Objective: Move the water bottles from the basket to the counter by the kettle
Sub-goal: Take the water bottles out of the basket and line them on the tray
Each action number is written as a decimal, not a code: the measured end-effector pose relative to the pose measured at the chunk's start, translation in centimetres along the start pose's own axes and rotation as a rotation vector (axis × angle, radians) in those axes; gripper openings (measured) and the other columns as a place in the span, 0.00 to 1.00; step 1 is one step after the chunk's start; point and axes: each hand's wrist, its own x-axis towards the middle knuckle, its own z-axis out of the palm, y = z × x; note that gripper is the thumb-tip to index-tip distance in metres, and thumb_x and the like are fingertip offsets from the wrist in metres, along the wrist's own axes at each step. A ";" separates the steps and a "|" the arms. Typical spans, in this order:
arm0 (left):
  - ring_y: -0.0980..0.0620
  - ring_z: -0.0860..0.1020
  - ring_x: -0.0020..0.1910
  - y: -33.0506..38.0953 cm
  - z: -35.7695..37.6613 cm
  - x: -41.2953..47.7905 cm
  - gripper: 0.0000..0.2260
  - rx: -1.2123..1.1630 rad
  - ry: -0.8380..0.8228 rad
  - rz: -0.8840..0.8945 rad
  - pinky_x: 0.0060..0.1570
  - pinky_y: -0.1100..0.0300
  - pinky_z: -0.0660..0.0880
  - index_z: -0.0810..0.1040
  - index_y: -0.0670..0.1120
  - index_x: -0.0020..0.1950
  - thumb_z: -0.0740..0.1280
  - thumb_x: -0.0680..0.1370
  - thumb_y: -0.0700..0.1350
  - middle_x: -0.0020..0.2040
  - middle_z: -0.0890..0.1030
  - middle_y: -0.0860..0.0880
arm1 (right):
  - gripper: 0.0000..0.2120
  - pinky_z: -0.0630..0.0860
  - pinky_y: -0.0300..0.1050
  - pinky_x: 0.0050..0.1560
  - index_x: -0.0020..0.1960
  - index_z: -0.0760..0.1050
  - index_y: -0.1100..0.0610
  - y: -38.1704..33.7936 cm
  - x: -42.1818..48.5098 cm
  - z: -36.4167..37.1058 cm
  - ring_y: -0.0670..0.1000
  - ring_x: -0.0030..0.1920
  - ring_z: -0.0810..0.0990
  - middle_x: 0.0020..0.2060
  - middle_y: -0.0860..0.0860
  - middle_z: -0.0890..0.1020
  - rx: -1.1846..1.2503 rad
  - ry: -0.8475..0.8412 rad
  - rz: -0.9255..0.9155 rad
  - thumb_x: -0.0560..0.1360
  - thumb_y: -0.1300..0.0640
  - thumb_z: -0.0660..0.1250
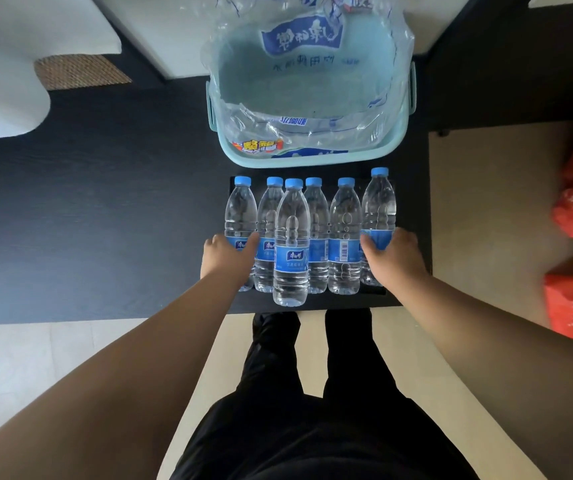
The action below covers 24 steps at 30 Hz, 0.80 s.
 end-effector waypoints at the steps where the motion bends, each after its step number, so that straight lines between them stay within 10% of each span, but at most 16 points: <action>1: 0.46 0.80 0.48 0.3 0.2 -0.2 0.36 -0.036 -0.007 -0.030 0.42 0.50 0.79 0.74 0.43 0.63 0.62 0.74 0.75 0.60 0.74 0.46 | 0.35 0.83 0.58 0.51 0.62 0.73 0.59 -0.5 -0.1 0.3 0.58 0.53 0.81 0.57 0.55 0.73 0.053 0.007 0.053 0.74 0.29 0.65; 13: 0.42 0.79 0.61 1.4 0.1 0.3 0.63 -0.310 -0.082 -0.269 0.58 0.41 0.81 0.68 0.44 0.75 0.65 0.50 0.83 0.69 0.75 0.45 | 0.49 0.80 0.61 0.59 0.75 0.68 0.57 -3.6 0.5 0.7 0.60 0.62 0.78 0.69 0.55 0.71 0.353 -0.021 0.401 0.68 0.22 0.66; 19: 0.42 0.79 0.61 1.2 0.2 0.5 0.60 -0.310 -0.103 -0.273 0.56 0.42 0.81 0.67 0.43 0.77 0.70 0.56 0.81 0.70 0.74 0.44 | 0.51 0.70 0.47 0.35 0.74 0.69 0.59 -2.9 1.4 -1.1 0.50 0.41 0.77 0.59 0.54 0.78 0.453 -0.110 0.391 0.68 0.21 0.67; 24: 0.43 0.81 0.56 1.2 -0.2 -0.2 0.63 -0.378 -0.101 -0.265 0.51 0.44 0.82 0.69 0.44 0.74 0.68 0.50 0.83 0.67 0.77 0.44 | 0.54 0.70 0.54 0.52 0.81 0.60 0.58 -2.6 1.3 -1.9 0.56 0.57 0.77 0.65 0.56 0.76 0.534 -0.169 0.369 0.69 0.24 0.71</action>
